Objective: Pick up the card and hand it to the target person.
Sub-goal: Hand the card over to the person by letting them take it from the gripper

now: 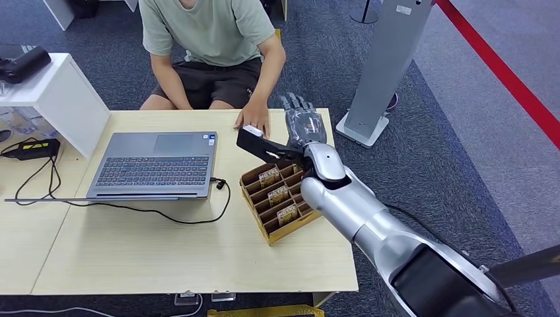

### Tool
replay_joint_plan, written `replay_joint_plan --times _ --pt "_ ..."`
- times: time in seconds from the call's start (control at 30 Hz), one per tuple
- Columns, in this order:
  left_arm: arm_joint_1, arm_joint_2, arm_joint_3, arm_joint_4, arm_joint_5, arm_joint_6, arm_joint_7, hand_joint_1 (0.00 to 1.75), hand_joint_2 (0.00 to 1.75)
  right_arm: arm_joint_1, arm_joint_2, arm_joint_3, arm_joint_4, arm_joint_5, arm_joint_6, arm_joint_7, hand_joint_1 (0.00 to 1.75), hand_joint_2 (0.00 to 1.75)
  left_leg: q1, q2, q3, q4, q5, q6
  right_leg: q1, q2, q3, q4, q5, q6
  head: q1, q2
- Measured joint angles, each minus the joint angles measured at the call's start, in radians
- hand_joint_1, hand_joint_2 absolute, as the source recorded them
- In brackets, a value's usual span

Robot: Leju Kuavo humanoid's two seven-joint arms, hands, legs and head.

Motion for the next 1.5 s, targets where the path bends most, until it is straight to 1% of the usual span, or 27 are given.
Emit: replay_joint_plan --times 0.1,0.17,0.27,0.4,0.5,0.63,0.73,0.8,0.87,1.17,1.5 --pt "0.004 0.000 0.000 0.000 0.019 0.003 0.000 0.00 0.00 0.090 -0.054 -0.024 -0.137 -0.035 -0.010 0.013 0.00 1.75 0.000 0.000 0.001 0.000 0.000 0.000 0.000 0.000 0.000 -0.001 0.000 0.000 0.000 0.000" --pt "0.006 0.001 0.000 0.000 0.028 0.005 0.000 0.00 0.00 0.163 -0.096 -0.048 -0.241 -0.076 -0.022 0.005 0.00 1.75 0.000 0.000 0.001 0.000 -0.001 0.000 0.000 0.000 0.001 -0.001 0.000 0.000 0.000 0.000" --pt "0.012 0.003 0.000 0.000 0.042 0.007 0.000 0.00 0.00 0.290 -0.159 -0.097 -0.393 -0.166 -0.052 -0.048 0.00 1.75 0.000 0.000 0.001 0.000 -0.001 0.000 0.000 0.000 0.001 -0.002 0.000 0.000 0.001 0.000" --pt "0.016 0.004 0.000 0.000 0.063 0.010 0.000 0.00 0.00 0.473 -0.225 -0.164 -0.569 -0.348 -0.075 -0.205 0.00 1.75 0.000 0.000 0.001 0.000 -0.002 0.000 0.000 0.001 0.001 -0.002 0.000 0.000 0.000 0.000" --pt "0.017 0.006 0.000 0.001 0.081 0.012 -0.003 0.00 0.00 0.605 -0.256 -0.214 -0.677 -0.492 -0.071 -0.335 0.00 1.75 0.000 0.000 0.001 0.000 -0.002 0.000 0.000 0.001 0.001 -0.002 -0.001 0.000 0.001 0.000" --pt "0.017 0.006 0.000 0.001 0.099 0.015 -0.010 0.00 0.00 0.746 -0.272 -0.262 -0.758 -0.644 -0.042 -0.481 0.00 1.75 0.000 0.000 0.001 -0.001 -0.002 0.000 0.000 0.001 0.002 -0.002 -0.001 0.001 -0.001 0.000" --pt "0.015 0.006 0.000 0.001 0.109 0.019 -0.011 0.00 0.00 0.832 -0.272 -0.284 -0.781 -0.764 -0.016 -0.599 0.00 1.75 0.000 0.000 0.000 -0.001 -0.002 0.000 0.000 0.001 0.001 -0.002 -0.001 0.001 0.000 0.000" --pt "0.012 0.006 0.000 0.001 0.113 0.022 -0.011 0.00 0.00 0.860 -0.267 -0.287 -0.779 -0.795 -0.013 -0.650 0.00 1.75 0.000 0.001 0.000 -0.001 -0.002 0.000 0.000 0.002 0.001 -0.002 -0.001 0.001 0.000 0.000" --pt "0.009 0.006 0.000 0.001 0.116 0.025 -0.011 0.00 0.00 0.872 -0.258 -0.287 -0.771 -0.796 -0.019 -0.669 0.00 1.75 0.000 0.001 0.000 -0.001 -0.002 0.000 0.000 0.002 0.002 -0.002 -0.001 0.001 0.000 0.000" --pt "0.005 0.006 -0.002 0.001 0.124 0.033 -0.017 0.00 0.00 0.870 -0.226 -0.290 -0.727 -0.809 -0.053 -0.687 0.00 1.75 0.000 0.001 0.000 -0.001 -0.002 0.000 0.000 0.002 0.001 -0.002 -0.001 0.001 0.000 0.000" --pt "0.005 0.006 -0.005 0.001 0.138 0.040 -0.015 0.00 0.00 0.863 -0.210 -0.293 -0.688 -0.823 -0.038 -0.698 0.00 1.75 0.000 0.001 0.000 -0.001 -0.002 0.000 0.000 0.002 0.001 -0.002 -0.001 0.001 0.000 0.000"
